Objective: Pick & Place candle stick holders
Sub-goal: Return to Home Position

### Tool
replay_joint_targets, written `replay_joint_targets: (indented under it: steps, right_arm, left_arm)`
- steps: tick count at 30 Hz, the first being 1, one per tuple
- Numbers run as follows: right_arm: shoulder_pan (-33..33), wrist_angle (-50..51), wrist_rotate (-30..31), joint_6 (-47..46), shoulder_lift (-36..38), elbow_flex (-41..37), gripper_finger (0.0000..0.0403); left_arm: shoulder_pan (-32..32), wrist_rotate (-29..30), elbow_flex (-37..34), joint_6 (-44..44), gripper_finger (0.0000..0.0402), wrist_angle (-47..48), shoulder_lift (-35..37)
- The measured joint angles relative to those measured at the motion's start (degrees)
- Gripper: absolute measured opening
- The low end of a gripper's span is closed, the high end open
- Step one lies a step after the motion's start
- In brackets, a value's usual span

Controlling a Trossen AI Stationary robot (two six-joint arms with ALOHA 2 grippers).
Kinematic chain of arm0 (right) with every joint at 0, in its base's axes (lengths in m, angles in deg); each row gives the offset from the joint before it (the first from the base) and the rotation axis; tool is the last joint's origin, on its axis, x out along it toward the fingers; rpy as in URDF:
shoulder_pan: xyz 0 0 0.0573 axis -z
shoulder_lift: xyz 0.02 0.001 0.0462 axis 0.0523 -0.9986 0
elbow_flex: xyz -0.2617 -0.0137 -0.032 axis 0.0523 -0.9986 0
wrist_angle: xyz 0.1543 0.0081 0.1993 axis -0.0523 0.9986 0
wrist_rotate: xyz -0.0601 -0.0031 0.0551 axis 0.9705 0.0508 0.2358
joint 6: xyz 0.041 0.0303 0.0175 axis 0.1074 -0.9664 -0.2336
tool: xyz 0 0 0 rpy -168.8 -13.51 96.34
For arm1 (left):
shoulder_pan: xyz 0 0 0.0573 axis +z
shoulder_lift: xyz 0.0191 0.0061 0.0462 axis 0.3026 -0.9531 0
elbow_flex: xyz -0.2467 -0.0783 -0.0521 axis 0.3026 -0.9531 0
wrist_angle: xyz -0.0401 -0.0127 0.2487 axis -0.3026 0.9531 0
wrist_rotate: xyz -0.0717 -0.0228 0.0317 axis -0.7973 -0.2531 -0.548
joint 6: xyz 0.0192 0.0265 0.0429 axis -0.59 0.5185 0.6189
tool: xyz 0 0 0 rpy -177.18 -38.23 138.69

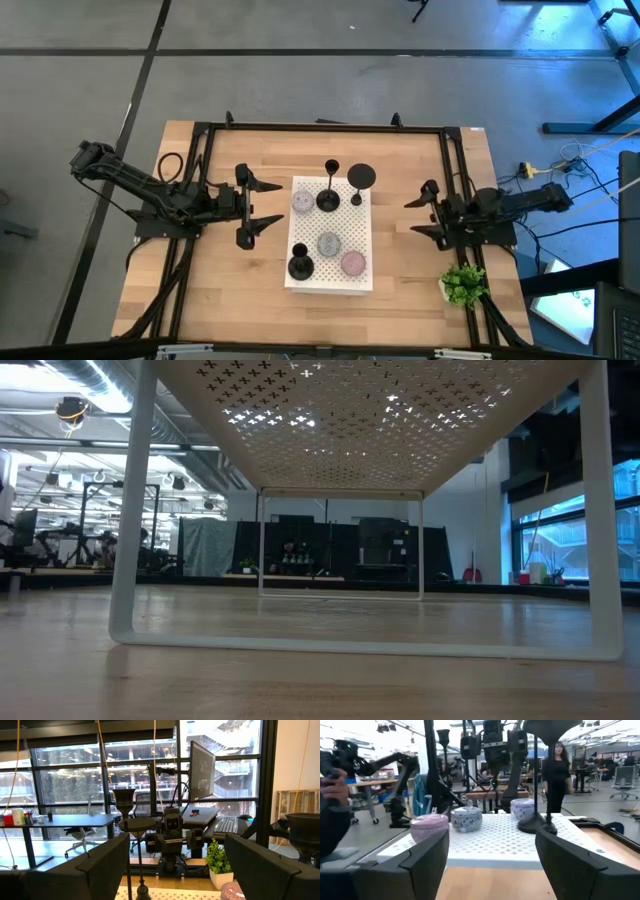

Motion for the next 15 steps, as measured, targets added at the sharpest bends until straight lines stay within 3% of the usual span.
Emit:
replay_joint_targets:
  steps: [6, 15]
  right_arm:
    - [4.0, -0.1, -6.5, 0.4, 0.0, 0.0, 0.0297]
    - [11.7, 7.5, -6.8, -1.9, -0.1, 0.0, 0.0297]
  left_arm:
    - [0.0, 0.0, 0.0, 0.0, 0.0322, 0.0, 0.0]
    - [0.0, 0.0, 0.0, 0.0, 0.0322, 0.0, 0.0]
